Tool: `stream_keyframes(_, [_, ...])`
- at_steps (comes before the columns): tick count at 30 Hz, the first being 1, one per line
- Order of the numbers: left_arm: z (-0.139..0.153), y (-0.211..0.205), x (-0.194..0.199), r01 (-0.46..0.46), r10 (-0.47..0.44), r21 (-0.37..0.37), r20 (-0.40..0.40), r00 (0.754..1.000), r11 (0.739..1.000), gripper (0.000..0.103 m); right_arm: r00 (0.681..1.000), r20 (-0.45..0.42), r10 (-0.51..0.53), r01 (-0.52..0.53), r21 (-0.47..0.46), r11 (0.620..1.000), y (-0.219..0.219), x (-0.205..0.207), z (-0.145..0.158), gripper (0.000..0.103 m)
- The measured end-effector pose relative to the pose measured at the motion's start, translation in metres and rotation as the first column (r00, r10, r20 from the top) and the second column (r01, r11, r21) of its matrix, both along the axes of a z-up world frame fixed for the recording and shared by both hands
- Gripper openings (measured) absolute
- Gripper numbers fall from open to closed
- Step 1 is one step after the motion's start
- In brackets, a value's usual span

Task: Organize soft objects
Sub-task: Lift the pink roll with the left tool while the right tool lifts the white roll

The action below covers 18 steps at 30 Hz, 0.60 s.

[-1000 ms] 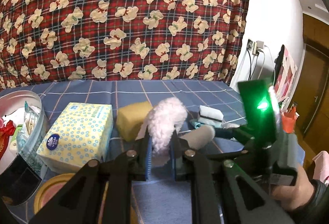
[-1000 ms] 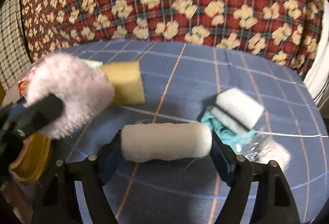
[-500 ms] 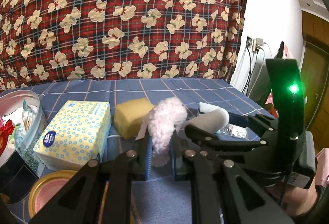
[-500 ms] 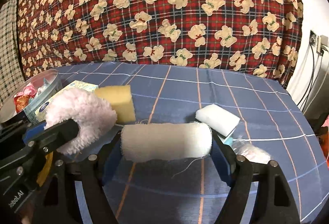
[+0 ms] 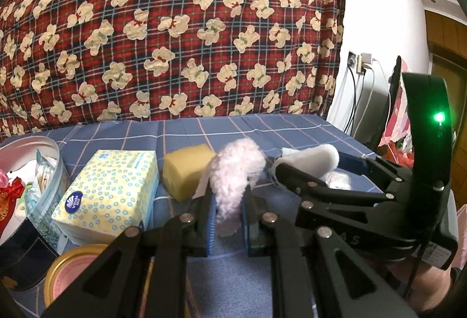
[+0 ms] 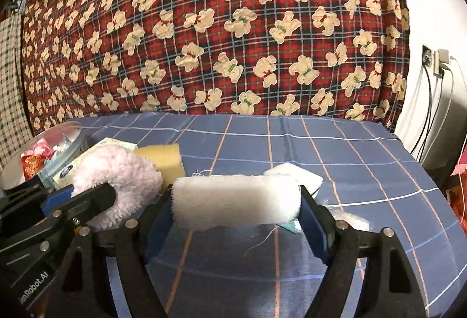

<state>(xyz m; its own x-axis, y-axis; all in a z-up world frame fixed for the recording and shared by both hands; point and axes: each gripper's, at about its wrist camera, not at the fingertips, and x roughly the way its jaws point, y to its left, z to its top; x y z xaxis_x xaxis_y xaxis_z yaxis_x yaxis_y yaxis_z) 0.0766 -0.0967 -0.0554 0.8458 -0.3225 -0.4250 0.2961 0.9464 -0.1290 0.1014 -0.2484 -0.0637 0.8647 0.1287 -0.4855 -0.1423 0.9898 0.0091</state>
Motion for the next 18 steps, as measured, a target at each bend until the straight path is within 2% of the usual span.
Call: stream_keyframes(18, [0.006, 0.001, -0.015, -0.025, 0.024, 0.005, 0.073, 0.997, 1.0, 0.012, 0.978, 0.197, -0.069, 0.066, 0.022, 0.998, -0.002, -0.035, 0.015, 0.08])
